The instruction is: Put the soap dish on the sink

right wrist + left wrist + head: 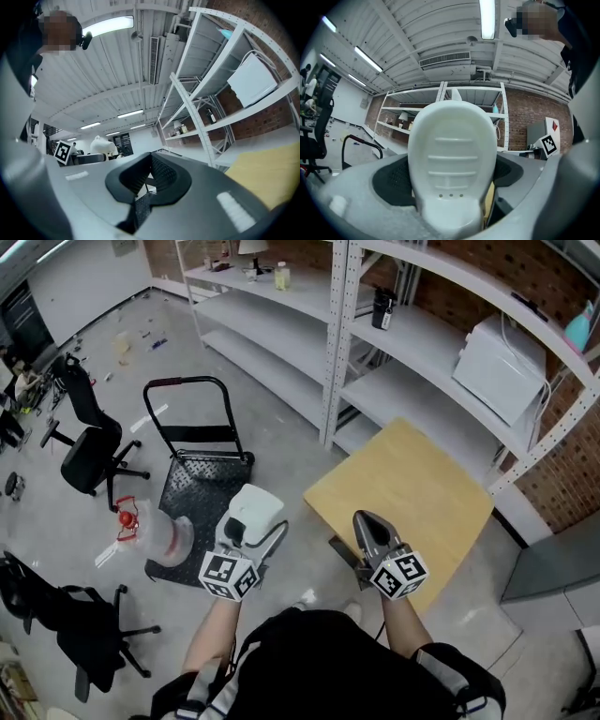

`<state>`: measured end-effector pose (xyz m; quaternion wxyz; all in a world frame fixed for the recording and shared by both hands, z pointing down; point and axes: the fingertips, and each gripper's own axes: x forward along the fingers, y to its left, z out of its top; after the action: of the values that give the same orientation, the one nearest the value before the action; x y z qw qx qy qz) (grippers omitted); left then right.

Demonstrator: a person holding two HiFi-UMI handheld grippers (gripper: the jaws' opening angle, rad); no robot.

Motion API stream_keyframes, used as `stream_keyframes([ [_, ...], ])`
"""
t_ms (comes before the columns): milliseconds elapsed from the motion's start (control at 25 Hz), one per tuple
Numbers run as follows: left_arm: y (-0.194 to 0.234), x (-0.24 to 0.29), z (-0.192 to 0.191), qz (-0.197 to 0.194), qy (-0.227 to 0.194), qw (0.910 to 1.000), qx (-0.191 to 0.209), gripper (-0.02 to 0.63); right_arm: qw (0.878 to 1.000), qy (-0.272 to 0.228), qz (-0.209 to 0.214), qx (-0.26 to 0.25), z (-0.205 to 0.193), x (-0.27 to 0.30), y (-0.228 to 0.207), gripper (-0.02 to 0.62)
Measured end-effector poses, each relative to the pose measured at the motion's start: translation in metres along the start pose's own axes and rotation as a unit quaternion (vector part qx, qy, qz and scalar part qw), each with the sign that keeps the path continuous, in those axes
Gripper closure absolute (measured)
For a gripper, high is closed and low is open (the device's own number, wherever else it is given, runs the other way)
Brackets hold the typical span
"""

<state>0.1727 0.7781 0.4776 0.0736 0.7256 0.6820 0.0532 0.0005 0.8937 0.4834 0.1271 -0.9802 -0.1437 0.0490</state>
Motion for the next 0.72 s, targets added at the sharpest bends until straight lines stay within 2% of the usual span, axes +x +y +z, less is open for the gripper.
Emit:
stream_keyframes([
  [320,0.034,-0.049,0.007,0.072,-0.013,0.9973,-0.002,0.137,0.996,0.020,0.091,0.007,-0.017,0.046,0.051,0.589],
  [720,0.032,-0.080,0.015,0.147,-0.054,0.9875,-0.018,0.137,0.983,0.059,0.175,-0.007,-0.019,0.063,0.065,0.589],
])
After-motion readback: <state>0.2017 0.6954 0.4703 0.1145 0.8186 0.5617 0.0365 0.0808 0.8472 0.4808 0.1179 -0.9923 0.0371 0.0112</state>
